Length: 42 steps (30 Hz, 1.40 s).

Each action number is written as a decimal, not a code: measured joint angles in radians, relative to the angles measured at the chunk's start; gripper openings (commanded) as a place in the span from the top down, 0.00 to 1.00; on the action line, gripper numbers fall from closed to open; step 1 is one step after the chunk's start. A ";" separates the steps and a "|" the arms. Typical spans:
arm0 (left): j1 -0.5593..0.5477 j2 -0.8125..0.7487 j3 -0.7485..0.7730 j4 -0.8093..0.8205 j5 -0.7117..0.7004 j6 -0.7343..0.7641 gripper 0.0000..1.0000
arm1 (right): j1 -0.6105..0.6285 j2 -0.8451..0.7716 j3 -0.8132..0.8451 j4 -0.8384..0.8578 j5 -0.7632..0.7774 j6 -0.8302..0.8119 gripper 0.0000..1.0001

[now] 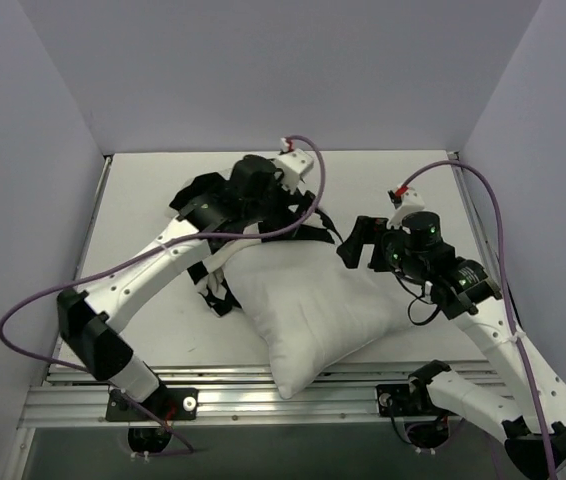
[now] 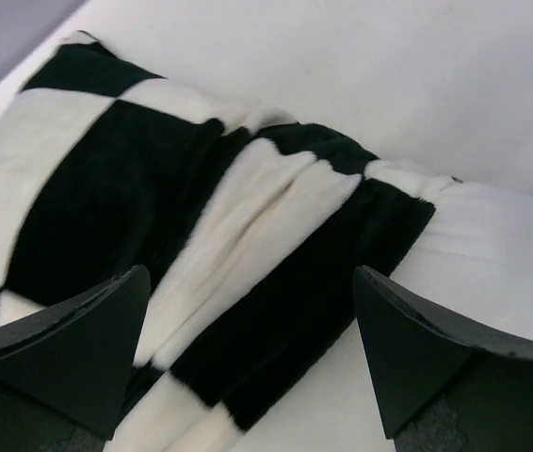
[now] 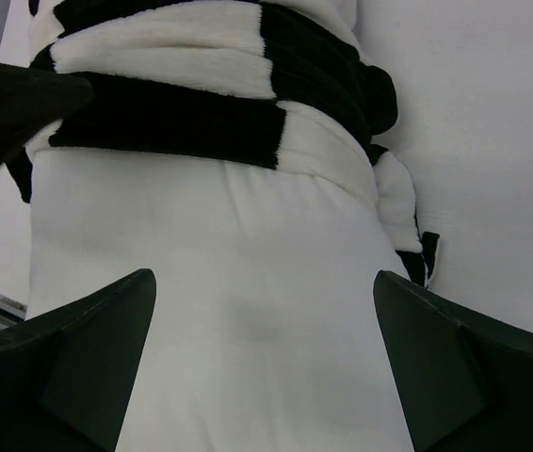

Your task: Remove the pillowcase from the pillow

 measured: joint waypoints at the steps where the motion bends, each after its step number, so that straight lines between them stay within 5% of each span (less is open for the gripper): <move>1: -0.015 0.050 0.030 -0.019 0.009 0.027 0.04 | -0.014 -0.020 -0.013 -0.005 -0.001 0.004 0.05; 10: -0.057 0.378 0.293 -0.178 0.088 0.171 0.19 | -0.040 -0.100 -0.120 -0.035 -0.051 0.010 0.04; 18: -0.058 0.472 0.348 -0.207 0.085 0.208 0.89 | -0.039 -0.035 -0.150 0.026 -0.094 -0.014 0.00; 20: -0.058 0.473 0.348 -0.206 0.084 0.206 0.97 | -0.034 0.006 -0.163 0.065 -0.101 -0.021 0.00; 24: -0.058 0.473 0.341 -0.190 0.077 0.198 0.98 | 0.032 0.107 -0.182 0.138 -0.101 -0.027 0.01; 26: -0.053 0.473 0.334 -0.180 0.066 0.181 0.98 | 0.089 0.156 -0.183 0.167 -0.090 -0.028 0.16; 27: -0.050 0.473 0.331 -0.177 0.057 0.172 0.98 | 0.116 0.179 -0.183 0.182 -0.091 -0.032 0.54; 28: -0.045 0.473 0.328 -0.174 0.047 0.160 0.98 | 0.141 0.201 -0.185 0.199 -0.093 -0.037 0.75; 30: -0.032 0.473 0.325 -0.170 0.028 0.134 0.98 | 0.173 0.225 -0.190 0.229 -0.103 -0.036 1.00; 42: 0.134 0.473 0.386 -0.197 -0.148 -0.184 0.98 | 0.211 0.027 -0.093 0.105 -0.069 -0.075 1.00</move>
